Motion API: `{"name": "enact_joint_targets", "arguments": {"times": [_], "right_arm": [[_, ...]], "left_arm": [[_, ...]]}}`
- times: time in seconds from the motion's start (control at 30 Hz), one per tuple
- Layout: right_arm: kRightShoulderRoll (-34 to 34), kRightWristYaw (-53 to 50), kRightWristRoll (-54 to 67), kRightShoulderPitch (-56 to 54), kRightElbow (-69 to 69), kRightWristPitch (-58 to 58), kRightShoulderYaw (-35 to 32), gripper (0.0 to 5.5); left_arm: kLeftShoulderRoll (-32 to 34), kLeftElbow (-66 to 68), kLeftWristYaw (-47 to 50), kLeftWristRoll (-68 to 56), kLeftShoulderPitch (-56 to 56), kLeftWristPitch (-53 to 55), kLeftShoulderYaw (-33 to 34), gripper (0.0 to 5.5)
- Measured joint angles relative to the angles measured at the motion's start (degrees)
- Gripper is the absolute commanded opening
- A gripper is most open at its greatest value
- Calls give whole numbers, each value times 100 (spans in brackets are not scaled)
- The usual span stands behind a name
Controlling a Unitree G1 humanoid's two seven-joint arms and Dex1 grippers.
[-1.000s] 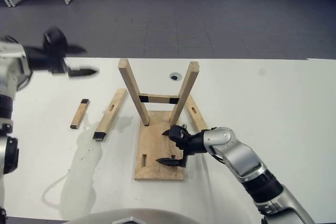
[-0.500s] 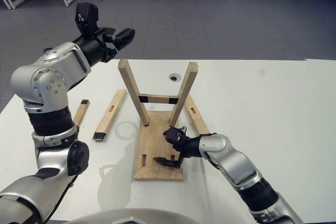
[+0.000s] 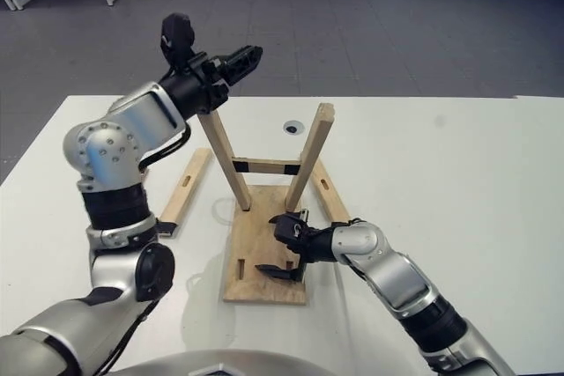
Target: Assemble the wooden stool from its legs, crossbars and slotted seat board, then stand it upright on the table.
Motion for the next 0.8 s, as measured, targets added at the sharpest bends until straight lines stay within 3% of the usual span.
{"name": "enact_joint_targets", "arguments": {"times": [0.13,0.27,0.43,0.53,0.63,0.8], "right_arm": [[-13,26,-13,52,25,104,51,535],[-29,-44,-28,163,-14,169,92,535],[-8,110,23,0,81,112,84,535],[88,399,112,-525,899,-88,40,535],[120,704,111,-1036,1772,-284,-71,535],[307,1208,113,-1542,2561,-369,-170,535]], "left_arm": [[88,-843,-218,-149,901,-213,-381,369],[102,-410,-214,-348,648,-166,-215,369],[210,-210,-411,-2879,20,1064,706,369],[953,-309,-274,-4603,-885,1031,1285,369],[1619,-278,32,-5075,-1005,867,1401,369],[2048,-210,245,-5411,-474,521,1282,369]]}}
